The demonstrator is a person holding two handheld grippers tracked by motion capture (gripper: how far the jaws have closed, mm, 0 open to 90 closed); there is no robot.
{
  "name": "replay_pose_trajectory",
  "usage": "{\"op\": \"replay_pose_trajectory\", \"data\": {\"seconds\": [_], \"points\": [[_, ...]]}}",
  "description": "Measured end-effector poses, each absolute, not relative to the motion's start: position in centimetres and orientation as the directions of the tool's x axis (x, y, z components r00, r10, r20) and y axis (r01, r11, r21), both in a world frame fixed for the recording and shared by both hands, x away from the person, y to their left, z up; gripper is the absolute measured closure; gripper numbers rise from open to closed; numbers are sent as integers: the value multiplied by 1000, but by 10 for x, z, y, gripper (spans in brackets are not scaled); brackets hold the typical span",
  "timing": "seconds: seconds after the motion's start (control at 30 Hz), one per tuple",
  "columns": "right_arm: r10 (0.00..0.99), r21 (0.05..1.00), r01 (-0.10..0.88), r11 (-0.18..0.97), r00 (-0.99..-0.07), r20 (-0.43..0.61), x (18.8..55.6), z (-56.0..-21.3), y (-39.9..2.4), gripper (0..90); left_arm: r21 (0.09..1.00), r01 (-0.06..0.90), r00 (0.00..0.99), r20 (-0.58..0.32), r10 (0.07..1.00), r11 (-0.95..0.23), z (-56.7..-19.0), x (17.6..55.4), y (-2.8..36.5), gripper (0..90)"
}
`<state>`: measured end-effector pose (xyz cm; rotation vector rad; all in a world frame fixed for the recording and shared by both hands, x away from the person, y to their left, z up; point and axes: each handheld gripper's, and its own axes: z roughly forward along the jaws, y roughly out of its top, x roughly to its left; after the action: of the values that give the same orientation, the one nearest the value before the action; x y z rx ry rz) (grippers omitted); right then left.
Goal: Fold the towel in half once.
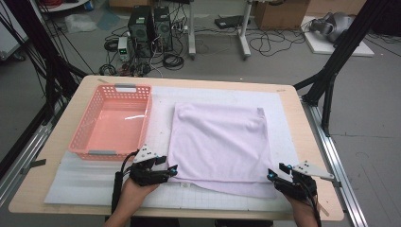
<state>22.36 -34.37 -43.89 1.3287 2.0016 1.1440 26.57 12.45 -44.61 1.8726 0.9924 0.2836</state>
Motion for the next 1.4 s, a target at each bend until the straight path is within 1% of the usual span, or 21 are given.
{"op": "replay_pose_trajectory", "data": {"seconds": [0.07,0.1,0.13,0.27,0.4,0.47,0.53,0.63,0.73,0.83,1.0,1.07,1.17,1.23,1.27,1.3,1.33,1.4], "points": [[905,847,496,192,-423,42,220,-437,-345,480,831,517,636,-213,742,-206,-448,264,127,495],[906,849,493,190,-422,42,217,-436,-345,508,828,520,639,-214,739,-210,-448,263,127,521],[904,854,482,197,-426,31,215,-435,-347,548,828,517,643,-209,737,-217,-449,262,127,565],[905,846,491,205,-425,27,212,-435,-350,586,821,523,650,-211,730,-228,-449,258,127,604],[906,843,498,205,-422,29,212,-436,-353,582,812,532,661,-222,717,-239,-450,255,125,607],[906,841,501,202,-423,35,213,-437,-354,576,805,541,659,-226,717,-243,-451,256,125,625],[904,839,504,204,-427,37,215,-439,-353,576,797,544,663,-216,717,-263,-453,256,125,680],[899,835,508,213,-436,36,216,-440,-350,572,797,535,672,-200,712,-281,-452,254,123,804],[896,834,506,221,-443,32,217,-441,-349,570,805,527,675,-199,711,-274,-450,251,123,851],[896,834,509,215,-442,39,217,-440,-349,566,817,515,678,-202,707,-260,-446,249,126,862],[895,830,517,211,-443,48,217,-439,-349,567,830,511,690,-240,683,-225,-440,247,133,867],[895,824,520,227,-445,35,217,-439,-349,569,829,519,686,-256,681,-210,-439,247,137,868],[876,813,533,234,-478,61,218,-440,-347,569,823,530,678,-266,685,-204,-440,247,139,868],[871,795,550,256,-489,58,220,-444,-341,573,821,532,677,-268,686,-205,-441,247,139,868],[869,785,559,268,-491,53,222,-446,-338,597,820,534,676,-270,685,-204,-441,247,139,868],[869,771,574,278,-493,53,223,-448,-336,649,820,535,677,-271,685,-204,-441,247,139,868],[869,766,577,282,-492,51,223,-450,-335,673,819,535,678,-272,683,-205,-441,247,139,868],[864,767,574,287,-501,52,223,-449,-334,812,819,537,677,-276,682,-203,-442,247,139,868]]}}
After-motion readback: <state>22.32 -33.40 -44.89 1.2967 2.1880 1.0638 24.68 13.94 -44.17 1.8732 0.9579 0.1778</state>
